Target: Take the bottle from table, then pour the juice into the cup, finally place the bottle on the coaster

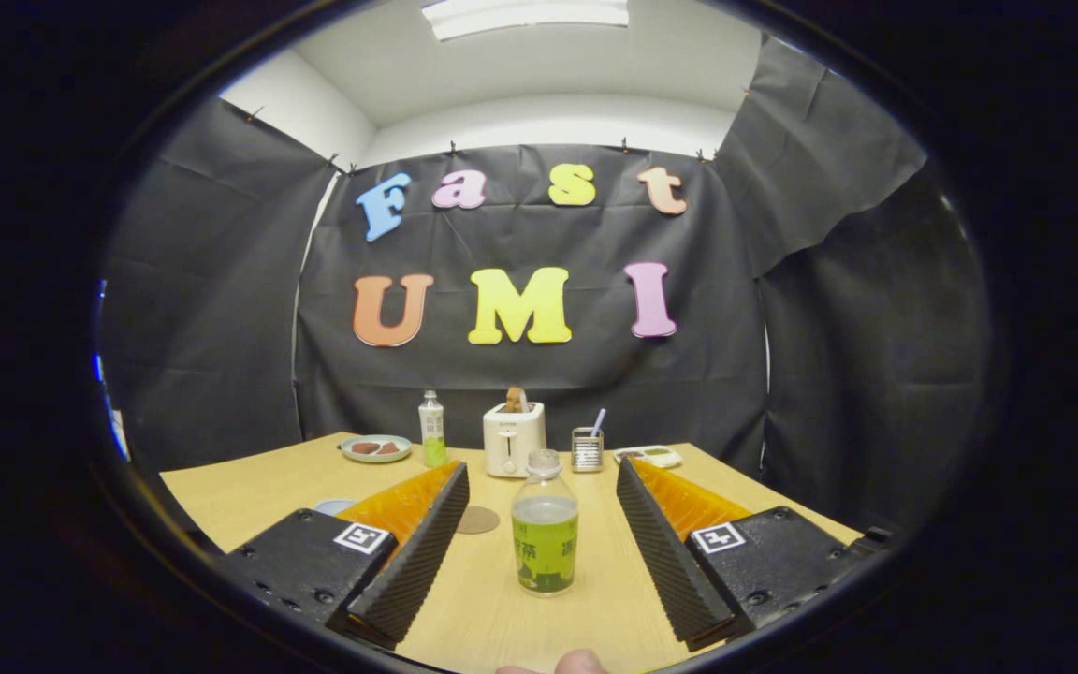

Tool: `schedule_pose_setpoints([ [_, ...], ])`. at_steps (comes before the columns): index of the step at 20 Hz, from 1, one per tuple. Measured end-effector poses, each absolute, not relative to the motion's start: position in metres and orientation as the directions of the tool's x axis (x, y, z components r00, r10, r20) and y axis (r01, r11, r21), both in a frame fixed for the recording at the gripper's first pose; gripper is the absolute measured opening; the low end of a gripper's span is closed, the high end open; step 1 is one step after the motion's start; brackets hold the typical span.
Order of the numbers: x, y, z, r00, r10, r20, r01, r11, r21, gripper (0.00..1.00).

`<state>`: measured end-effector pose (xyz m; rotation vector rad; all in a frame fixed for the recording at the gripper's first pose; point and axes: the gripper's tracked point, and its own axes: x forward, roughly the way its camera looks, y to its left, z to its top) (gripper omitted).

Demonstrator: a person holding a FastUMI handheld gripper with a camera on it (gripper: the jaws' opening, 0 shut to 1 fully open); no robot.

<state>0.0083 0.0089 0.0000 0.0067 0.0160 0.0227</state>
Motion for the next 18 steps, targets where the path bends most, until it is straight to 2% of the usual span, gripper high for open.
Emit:
schedule_pose_setpoints([
  [13,0.025,-0.001,-0.024,0.997,0.002,-0.077,0.000,1.000,0.018,1.00],
  [18,0.041,0.004,-0.048,0.989,0.013,-0.144,-0.014,1.000,-0.008,1.00],
])
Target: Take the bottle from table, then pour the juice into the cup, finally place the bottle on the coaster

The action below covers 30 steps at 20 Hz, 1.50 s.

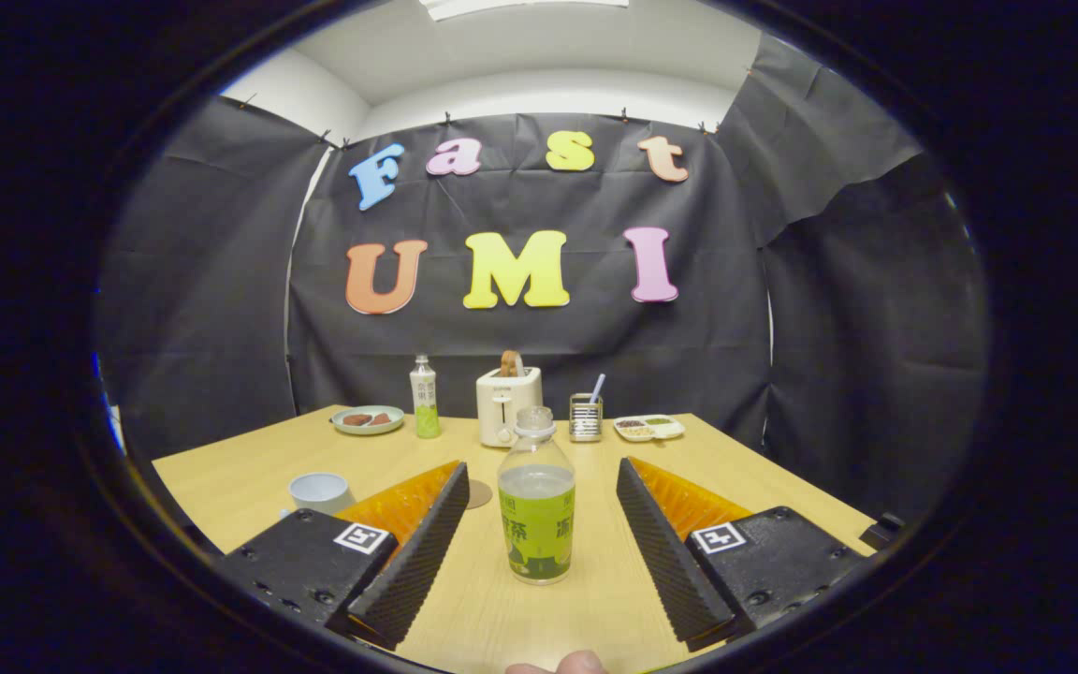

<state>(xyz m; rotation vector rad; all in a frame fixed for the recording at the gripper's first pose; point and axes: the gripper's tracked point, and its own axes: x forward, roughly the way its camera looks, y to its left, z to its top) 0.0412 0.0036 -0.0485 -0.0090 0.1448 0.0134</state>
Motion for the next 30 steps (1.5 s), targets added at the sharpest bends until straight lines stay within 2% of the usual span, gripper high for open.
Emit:
schedule_pose_setpoints([
  [11,0.088,0.008,-0.112,0.940,0.011,-0.342,-0.008,1.000,0.011,1.00],
  [18,0.114,0.006,-0.132,0.915,0.004,-0.403,0.005,1.000,0.022,1.00],
  [20,0.119,0.006,-0.132,0.916,0.010,-0.401,0.000,1.000,0.026,0.96],
  [24,0.119,0.008,-0.133,0.916,0.013,-0.402,-0.006,1.000,0.019,0.82],
  [30,0.121,0.018,-0.107,0.931,0.039,-0.362,-0.101,0.983,-0.155,0.78],
])
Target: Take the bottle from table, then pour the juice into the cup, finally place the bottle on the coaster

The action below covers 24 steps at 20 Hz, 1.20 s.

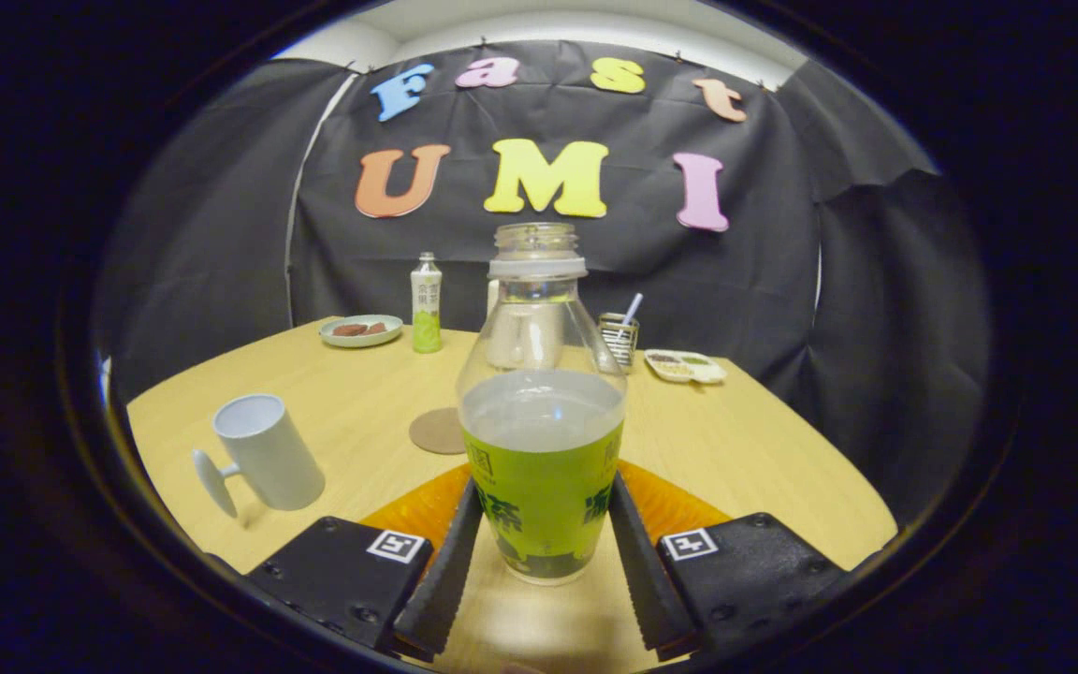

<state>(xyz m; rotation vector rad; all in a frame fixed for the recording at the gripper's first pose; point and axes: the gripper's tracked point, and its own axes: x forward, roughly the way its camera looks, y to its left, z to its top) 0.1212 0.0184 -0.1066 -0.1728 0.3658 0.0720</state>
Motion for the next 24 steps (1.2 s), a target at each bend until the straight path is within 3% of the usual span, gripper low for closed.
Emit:
schedule_pose_setpoints([
  [5,0.137,0.024,-0.088,0.952,-0.020,-0.305,-0.125,0.884,-0.451,0.77],
  [10,0.150,0.046,-0.079,0.974,-0.057,-0.221,-0.127,0.668,-0.733,0.78],
  [19,0.153,0.089,-0.090,0.990,-0.037,-0.135,-0.109,0.404,-0.908,0.78],
  [24,0.150,0.103,-0.080,0.999,-0.024,-0.045,-0.037,0.251,-0.967,0.77],
])
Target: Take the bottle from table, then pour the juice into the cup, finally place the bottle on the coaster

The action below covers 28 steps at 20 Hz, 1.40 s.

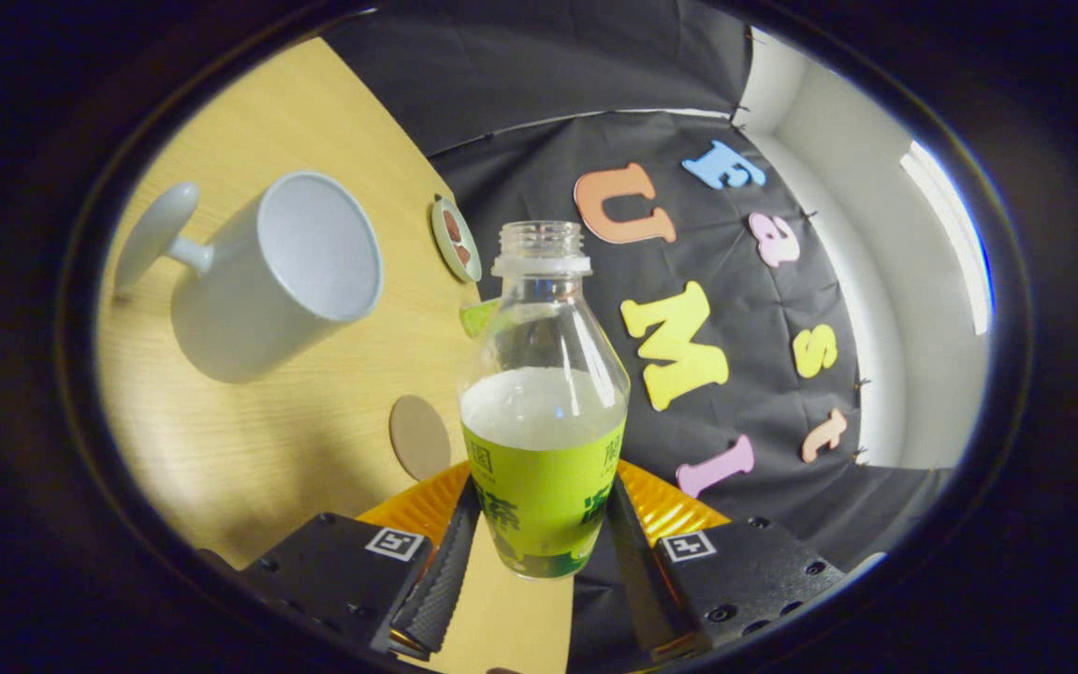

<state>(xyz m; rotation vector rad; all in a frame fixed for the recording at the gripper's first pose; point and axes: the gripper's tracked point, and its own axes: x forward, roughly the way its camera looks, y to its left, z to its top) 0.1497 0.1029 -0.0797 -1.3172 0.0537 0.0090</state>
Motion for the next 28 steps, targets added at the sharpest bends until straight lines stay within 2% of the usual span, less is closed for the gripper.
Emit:
schedule_pose_setpoints([
  [19,0.150,0.121,-0.053,0.995,0.046,0.090,0.096,-0.147,-0.984,0.77],
  [28,0.150,0.124,-0.045,0.993,0.052,0.107,0.116,-0.214,-0.970,0.77],
])
